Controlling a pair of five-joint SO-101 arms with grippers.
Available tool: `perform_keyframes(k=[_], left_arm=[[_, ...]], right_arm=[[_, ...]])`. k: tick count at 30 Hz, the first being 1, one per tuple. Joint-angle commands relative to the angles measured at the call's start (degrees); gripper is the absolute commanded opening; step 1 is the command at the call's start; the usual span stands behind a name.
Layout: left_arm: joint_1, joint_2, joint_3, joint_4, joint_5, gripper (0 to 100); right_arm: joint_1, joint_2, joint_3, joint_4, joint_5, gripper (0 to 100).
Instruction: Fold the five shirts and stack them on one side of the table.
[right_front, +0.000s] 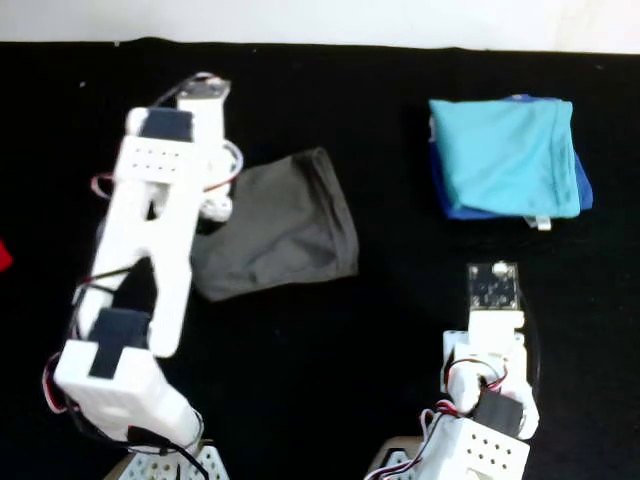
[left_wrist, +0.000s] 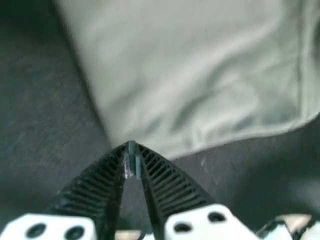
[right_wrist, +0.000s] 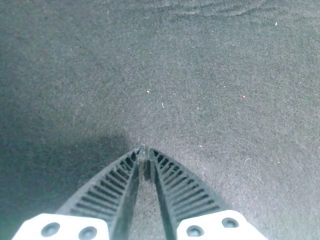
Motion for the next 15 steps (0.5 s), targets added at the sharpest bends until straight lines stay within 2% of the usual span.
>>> perform_keyframes(k=[1,7,9,15], left_arm=[[-3.6,-3.8,2.0,2.0,-0.5,1],[-12.4,-5.3,18.0,-5.8,-0.6,1],[-14.9,-8.4,25.4,-11.1,-0.6,1],[-18.6,-18.1,51.3,-30.9,-0.6,1]], right_arm=[[0.6,-0.8,8.0,0.1,0.4,1.2],[0.4,-0.7,7.9,0.1,0.6,1.3],[0.7,-0.5,6.6,0.3,1.0,1.3],[-1.4,-0.3,-8.8,12.0,3.1,1.3]])
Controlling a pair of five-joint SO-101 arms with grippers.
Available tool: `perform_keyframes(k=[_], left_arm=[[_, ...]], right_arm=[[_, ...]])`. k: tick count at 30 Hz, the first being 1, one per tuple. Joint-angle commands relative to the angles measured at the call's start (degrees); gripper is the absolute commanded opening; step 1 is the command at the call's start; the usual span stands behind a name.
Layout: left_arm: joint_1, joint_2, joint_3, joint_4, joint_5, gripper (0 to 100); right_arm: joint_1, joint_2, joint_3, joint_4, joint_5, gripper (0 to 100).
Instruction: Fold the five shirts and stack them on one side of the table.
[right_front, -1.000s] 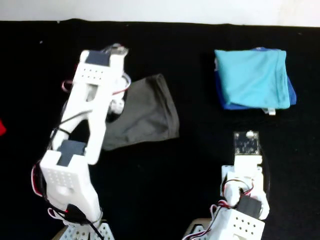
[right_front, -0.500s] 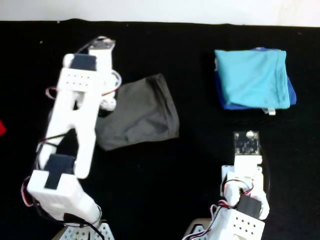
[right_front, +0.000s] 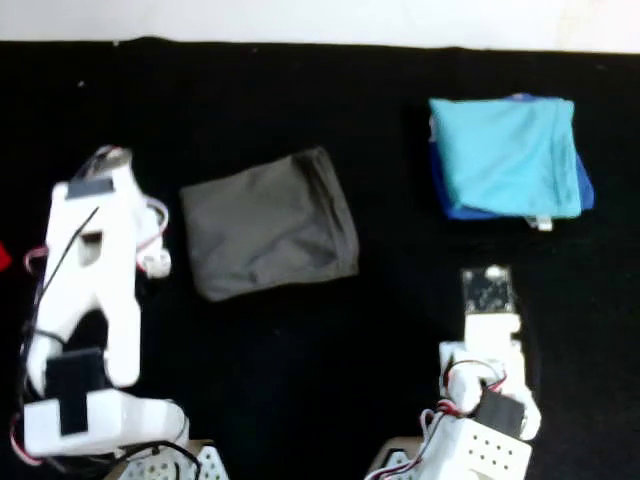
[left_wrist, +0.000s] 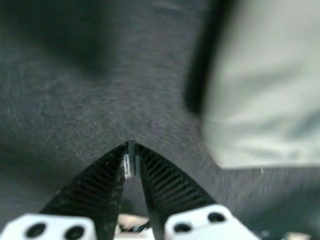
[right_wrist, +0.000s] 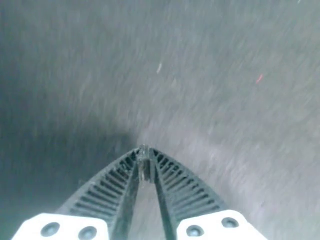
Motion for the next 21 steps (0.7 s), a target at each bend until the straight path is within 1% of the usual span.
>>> perform_keyframes(k=[1,3,5,9,10,16,21], left_arm=[[-1.1,-6.1,15.1,-12.3,-0.6,1],[-1.1,-7.2,20.2,-17.7,-0.6,1],[-1.1,-8.0,23.3,-20.9,-0.6,1],[-1.1,-7.6,23.4,-21.4,-0.6,1],[-1.1,-7.6,23.7,-21.4,-0.6,1],[-1.1,-7.6,23.8,-21.4,-0.6,1],[-1.1,-7.6,23.9,-21.5,-0.4,1]], right_arm=[[-1.9,-0.3,-9.4,5.9,1.1,1.3],[-2.5,0.8,-13.3,7.3,4.4,1.3],[-2.5,4.2,-16.9,7.1,7.2,1.2],[-5.5,15.7,-26.9,6.8,7.4,1.2],[-7.2,18.9,-29.7,6.9,6.5,1.2],[-18.8,38.7,-48.0,7.9,-5.7,1.3],[-32.4,56.0,-60.2,9.6,-12.0,1.3]])
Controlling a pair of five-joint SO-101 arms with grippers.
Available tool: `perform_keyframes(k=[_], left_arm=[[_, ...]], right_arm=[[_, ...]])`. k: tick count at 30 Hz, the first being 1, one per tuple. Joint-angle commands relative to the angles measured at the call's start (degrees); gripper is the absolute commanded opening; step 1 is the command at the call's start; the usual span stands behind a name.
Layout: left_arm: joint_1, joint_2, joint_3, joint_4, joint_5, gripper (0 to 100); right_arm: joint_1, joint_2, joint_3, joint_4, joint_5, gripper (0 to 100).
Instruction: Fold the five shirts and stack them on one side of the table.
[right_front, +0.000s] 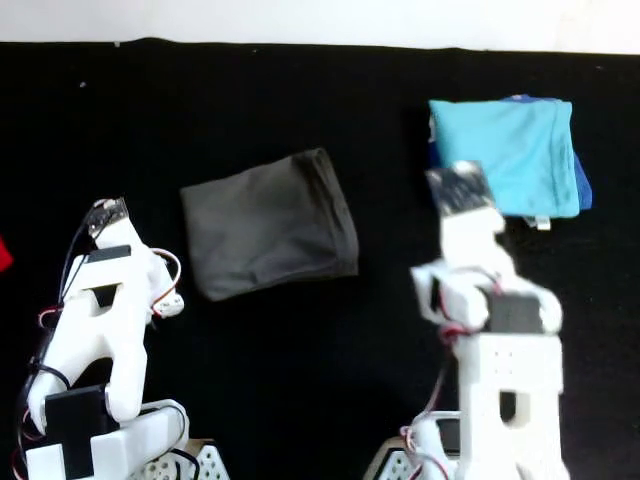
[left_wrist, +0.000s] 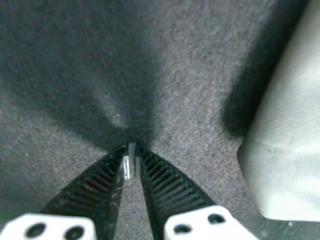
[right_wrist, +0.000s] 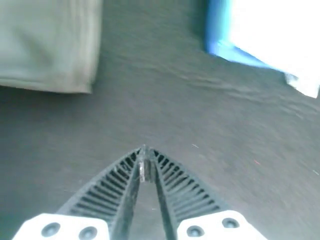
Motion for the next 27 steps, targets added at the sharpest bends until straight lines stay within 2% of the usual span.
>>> perform_keyframes(k=[1,6,13,18,27], left_arm=[[-0.7,-0.1,0.2,-1.0,-0.4,1],[-0.7,-0.1,0.3,-1.4,-0.4,1],[-0.6,-0.1,0.4,-1.4,-0.4,1],[-0.6,-0.1,0.4,-1.4,-0.4,1],[-0.6,-0.1,0.4,-1.4,-0.4,1]], right_arm=[[-9.9,13.3,-9.9,0.5,-3.4,1.5],[-17.5,32.4,-21.8,0.7,-4.2,14.4],[-18.4,52.5,-41.5,1.4,-24.9,33.6],[-21.7,65.7,-54.9,3.7,-25.6,35.8],[-22.6,85.8,-80.3,10.9,-25.8,35.8]])
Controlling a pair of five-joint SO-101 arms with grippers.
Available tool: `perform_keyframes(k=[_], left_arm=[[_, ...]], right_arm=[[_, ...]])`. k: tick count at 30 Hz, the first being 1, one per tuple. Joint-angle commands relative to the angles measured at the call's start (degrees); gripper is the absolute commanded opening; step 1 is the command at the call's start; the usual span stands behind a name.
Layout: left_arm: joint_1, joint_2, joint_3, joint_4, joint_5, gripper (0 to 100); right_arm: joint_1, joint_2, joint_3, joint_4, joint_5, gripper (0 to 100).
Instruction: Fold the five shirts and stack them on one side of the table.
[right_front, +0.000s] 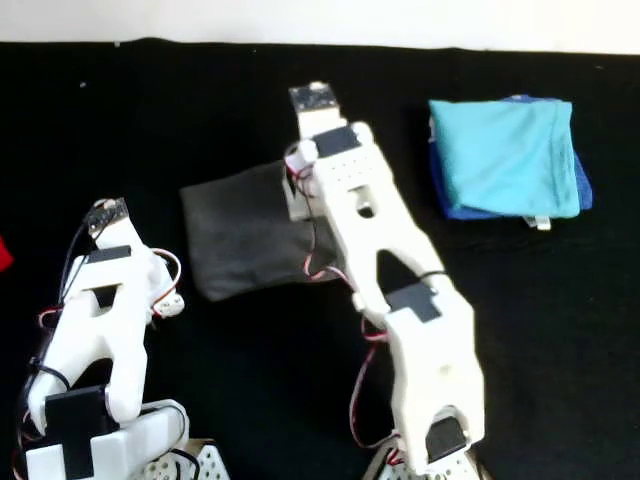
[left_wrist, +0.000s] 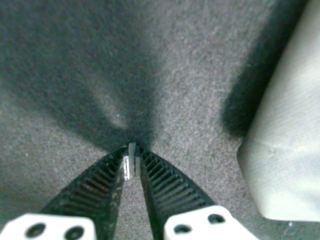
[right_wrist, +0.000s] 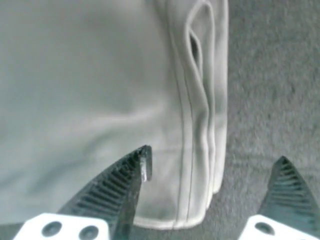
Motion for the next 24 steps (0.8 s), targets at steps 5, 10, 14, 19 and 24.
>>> perform_keyframes(k=[5,10,14,19,24], left_arm=[[-0.6,0.0,0.3,-1.1,-0.4,1],[-0.6,0.0,0.3,-1.1,-0.4,1],[-0.6,0.0,0.3,-1.1,-0.4,1],[-0.6,-0.3,0.9,-1.9,-0.3,1],[-0.6,-0.4,1.0,-2.1,-0.3,1]], right_arm=[[-1.2,14.8,-14.1,1.3,-0.6,35.8],[-1.3,21.5,-15.8,1.4,-0.6,34.9],[-1.2,22.9,-15.7,3.9,-0.3,14.6],[0.7,22.5,-16.5,8.4,-0.2,3.6],[5.9,22.6,-26.6,16.4,-0.2,0.6]])
